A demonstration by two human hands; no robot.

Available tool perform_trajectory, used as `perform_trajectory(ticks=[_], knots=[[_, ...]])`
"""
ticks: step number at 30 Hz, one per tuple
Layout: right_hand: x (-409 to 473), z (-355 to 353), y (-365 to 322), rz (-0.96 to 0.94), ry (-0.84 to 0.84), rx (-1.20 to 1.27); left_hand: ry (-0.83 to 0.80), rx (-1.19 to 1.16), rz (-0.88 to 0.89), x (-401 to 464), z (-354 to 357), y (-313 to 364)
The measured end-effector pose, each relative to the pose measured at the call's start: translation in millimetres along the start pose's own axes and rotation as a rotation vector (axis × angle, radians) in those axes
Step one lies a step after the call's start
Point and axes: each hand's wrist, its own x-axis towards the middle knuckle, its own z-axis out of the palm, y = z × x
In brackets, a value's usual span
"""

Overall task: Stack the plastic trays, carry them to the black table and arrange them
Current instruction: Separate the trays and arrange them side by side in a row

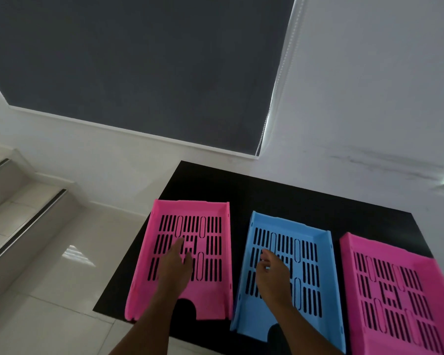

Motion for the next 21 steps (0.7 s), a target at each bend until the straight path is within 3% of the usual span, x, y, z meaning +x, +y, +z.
perform_trajectory(ticks=[10,16,21], knots=[[-11,-88,75,0.188,0.240,-0.002,-0.357,-0.045,-0.046,-39,87,56],[-24,-124,111,0.283,0.339,-0.157,-0.284,-0.039,-0.057,-46,111,58],[-31,-131,131,0.311,0.247,-0.111,-0.257,0.018,-0.019,-49,128,52]])
